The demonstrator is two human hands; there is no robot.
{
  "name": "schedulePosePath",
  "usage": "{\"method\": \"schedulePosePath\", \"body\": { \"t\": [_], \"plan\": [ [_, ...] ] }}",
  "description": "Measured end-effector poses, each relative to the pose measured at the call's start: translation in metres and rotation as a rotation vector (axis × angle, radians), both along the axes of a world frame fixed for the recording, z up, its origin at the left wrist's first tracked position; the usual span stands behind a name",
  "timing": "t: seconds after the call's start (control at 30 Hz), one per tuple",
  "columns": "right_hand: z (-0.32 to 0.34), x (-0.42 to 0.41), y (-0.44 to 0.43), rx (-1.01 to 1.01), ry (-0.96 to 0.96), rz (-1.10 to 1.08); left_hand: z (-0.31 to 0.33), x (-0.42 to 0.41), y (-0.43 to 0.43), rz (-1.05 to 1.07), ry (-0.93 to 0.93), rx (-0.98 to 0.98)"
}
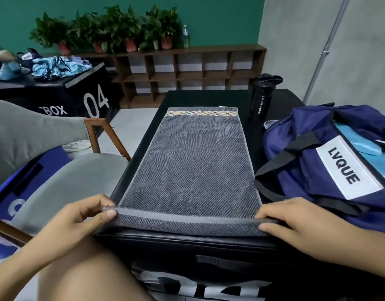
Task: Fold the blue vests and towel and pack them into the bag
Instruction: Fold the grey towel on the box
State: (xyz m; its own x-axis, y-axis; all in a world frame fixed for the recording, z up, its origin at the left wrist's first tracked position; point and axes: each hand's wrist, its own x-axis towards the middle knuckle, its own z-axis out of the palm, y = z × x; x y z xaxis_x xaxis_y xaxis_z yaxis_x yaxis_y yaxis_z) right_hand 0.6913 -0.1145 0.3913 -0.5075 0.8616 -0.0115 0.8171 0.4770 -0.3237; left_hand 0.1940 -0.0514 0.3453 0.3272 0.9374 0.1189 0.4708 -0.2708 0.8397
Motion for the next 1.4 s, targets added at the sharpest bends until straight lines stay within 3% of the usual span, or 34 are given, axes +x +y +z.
{"method": "schedulePosePath", "body": {
  "t": [0.1,0.2,0.5,0.7,0.9,1.2,1.4],
  "plan": [
    [0.019,0.006,0.001,-0.098,-0.042,0.010,0.005,0.007,0.000,-0.023,-0.074,-0.071],
    [0.038,0.008,0.007,-0.109,0.036,-0.081,0.011,0.015,0.004,-0.034,-0.115,-0.085],
    [0.076,0.013,0.074,-0.001,0.165,-0.247,0.064,0.045,0.063,0.171,-0.007,0.166],
    [0.095,0.008,0.146,0.142,0.316,-0.386,0.089,0.068,0.141,0.246,-0.149,0.217],
    [0.103,0.000,0.226,0.265,0.342,-0.512,0.104,0.090,0.229,0.304,-0.144,0.265],
    [0.046,-0.008,0.315,0.224,0.335,-0.629,0.060,0.127,0.325,0.424,-0.103,0.179],
    [-0.010,-0.011,0.346,0.124,0.246,-0.610,0.015,0.139,0.353,0.406,0.066,0.104]
  ]
}}
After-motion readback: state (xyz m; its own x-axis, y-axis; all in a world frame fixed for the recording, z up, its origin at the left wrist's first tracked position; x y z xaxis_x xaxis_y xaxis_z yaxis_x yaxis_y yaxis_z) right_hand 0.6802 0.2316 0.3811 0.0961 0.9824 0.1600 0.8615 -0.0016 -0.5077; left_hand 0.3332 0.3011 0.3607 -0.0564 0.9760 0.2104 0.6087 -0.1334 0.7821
